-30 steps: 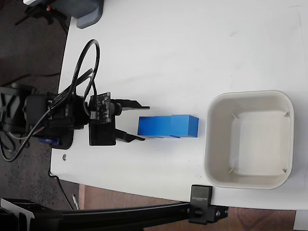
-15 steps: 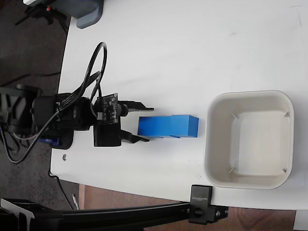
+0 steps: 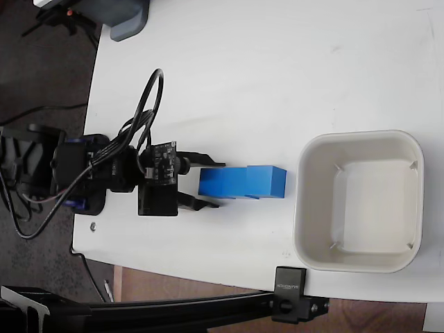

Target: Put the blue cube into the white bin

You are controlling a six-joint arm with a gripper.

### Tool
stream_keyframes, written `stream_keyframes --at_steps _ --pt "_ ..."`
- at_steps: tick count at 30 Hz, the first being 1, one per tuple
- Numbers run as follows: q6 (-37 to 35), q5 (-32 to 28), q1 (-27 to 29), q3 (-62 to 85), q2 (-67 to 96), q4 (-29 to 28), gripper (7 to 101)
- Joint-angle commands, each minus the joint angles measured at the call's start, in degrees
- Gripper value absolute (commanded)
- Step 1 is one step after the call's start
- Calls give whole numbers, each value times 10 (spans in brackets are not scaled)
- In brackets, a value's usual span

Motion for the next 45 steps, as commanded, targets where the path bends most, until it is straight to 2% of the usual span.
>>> stream_keyframes --at_steps 1,7,13,20,27,32,38,45 --pt "5 11 7 -17 15 -14 796" --pt "15 12 11 -11 22 -18 659" --pt "22 5 11 -6 47 -3 597" --pt "27 19 5 21 150 78 581" --pt "45 68 -49 -47 233 183 581" --pt "33 62 -53 -144 163 186 581" --pt "9 54 -47 -329 -6 186 581" --pt "-1 28 -6 -540 -206 178 581"
